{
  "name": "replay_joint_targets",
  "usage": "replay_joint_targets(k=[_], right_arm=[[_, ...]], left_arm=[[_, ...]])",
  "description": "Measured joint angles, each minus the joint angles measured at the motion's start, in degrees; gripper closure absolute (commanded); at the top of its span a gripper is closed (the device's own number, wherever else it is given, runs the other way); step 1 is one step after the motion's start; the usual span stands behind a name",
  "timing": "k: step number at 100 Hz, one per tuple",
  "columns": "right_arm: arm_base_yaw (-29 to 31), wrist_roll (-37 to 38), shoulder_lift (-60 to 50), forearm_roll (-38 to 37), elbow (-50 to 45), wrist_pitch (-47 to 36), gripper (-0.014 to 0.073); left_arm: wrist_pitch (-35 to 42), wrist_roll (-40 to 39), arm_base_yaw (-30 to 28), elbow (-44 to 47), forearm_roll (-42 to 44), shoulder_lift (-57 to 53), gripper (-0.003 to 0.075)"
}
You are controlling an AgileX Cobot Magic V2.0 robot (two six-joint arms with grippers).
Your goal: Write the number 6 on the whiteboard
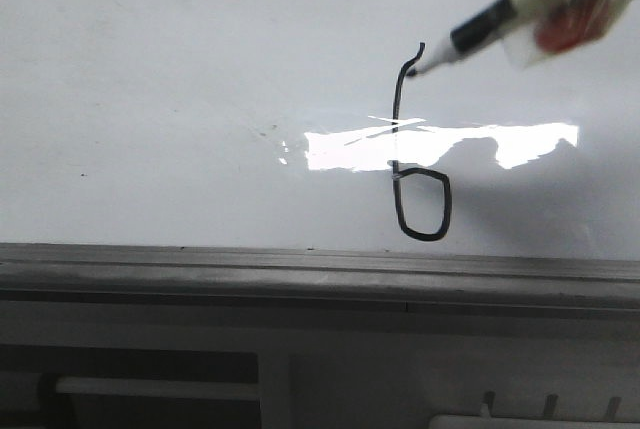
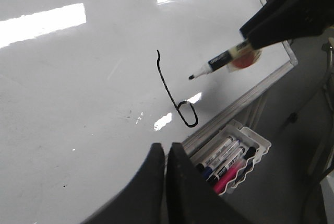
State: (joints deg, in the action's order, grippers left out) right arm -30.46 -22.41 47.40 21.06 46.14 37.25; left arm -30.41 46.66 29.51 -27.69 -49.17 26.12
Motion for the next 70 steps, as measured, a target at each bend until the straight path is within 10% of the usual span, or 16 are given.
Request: replay_joint_targets(k=[25, 70], right_arm=[[-4.07, -8.9, -1.99, -0.13, 1.07, 9.67, 0.0658], [-18.68, -10.69, 5.14, -0.38, 0.74, 3.43, 0.0657]], left_arm=[[-9.54, 13.32, 0.0, -1.67, -0.55, 10.83, 0.0358], [-14.63, 33.24, 12.03, -10.46, -5.32, 31.12, 0.0361]])
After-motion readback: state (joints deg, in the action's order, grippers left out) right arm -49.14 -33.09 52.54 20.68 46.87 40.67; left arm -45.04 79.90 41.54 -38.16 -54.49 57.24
